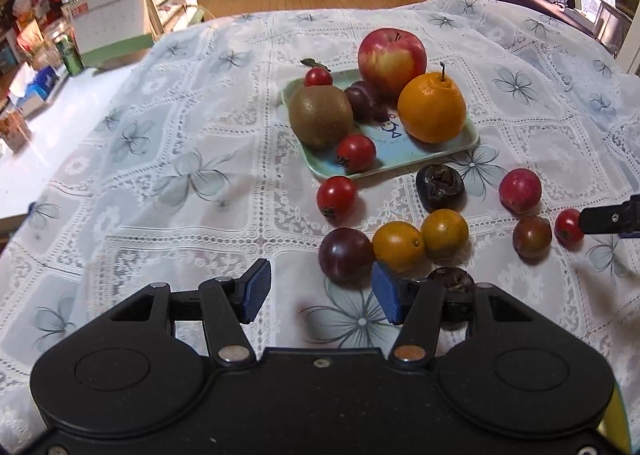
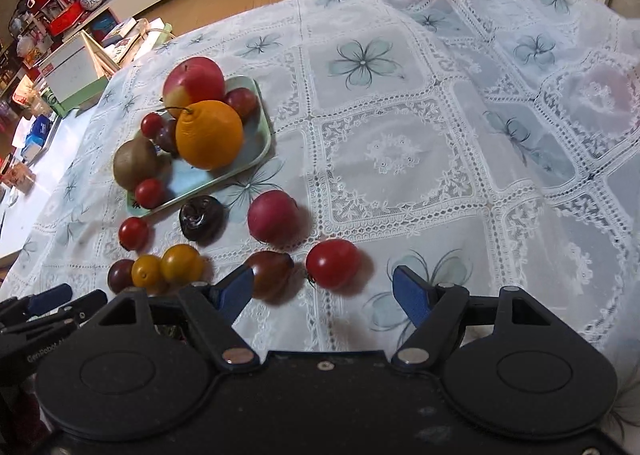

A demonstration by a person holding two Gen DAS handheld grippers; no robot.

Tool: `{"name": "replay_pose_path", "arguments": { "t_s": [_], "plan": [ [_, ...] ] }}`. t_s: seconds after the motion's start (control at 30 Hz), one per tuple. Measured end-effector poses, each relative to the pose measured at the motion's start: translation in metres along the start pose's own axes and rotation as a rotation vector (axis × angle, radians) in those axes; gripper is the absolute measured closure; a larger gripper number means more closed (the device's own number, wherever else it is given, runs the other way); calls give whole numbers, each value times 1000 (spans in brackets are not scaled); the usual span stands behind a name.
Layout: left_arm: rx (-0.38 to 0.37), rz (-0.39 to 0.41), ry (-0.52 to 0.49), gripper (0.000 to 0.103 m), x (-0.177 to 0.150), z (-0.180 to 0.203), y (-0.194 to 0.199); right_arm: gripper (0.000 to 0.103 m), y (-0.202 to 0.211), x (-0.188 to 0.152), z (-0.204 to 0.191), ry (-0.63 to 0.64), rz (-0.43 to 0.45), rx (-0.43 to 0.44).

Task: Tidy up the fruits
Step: 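Reach the right gripper to the red tomato and close on it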

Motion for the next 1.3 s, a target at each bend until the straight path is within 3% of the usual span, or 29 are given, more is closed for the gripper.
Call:
{"name": "replay_pose_path", "arguments": {
  "t_s": [0.27, 0.37, 0.5, 0.63, 0.73, 1.2, 1.27, 1.3],
  "plan": [
    [-2, -28, 14, 43, 9, -1, -21, 29, 1, 3, -1, -18, 41, 19],
    [10, -46, 14, 43, 8, -1, -28, 36, 3, 3, -4, -7, 52, 24],
    [16, -47, 20, 44, 5, -4, -32, 57, -3, 1, -2, -11, 22, 21],
    [-9, -38, 21, 49, 6, -3, -31, 63, -12, 1, 1, -46, -19, 30],
    [-44, -36, 16, 59, 4, 1, -30, 65, -14, 2, 3, -58, -17, 18],
    [14, -1, -49, 54, 15, 4, -36, 61, -35, 5, -2, -72, -32, -7],
    [5, 11, -48, 54, 17, 3, -37, 64, -36, 5, -2, -70, -34, -6],
    [-12, 15, -44, 60, 17, 3, -37, 65, -35, 5, -2, -69, -29, -4]
  ]
}}
Point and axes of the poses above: each gripper's, at about its wrist camera, not at the fingertips, and y roughly against the way its jaws point, z to its right, x to its top, the point moved 9 cm from there along -y, roughly the way its jaws point, and after that the axes turned 14 degrees about -x, right-handed, at the moved point
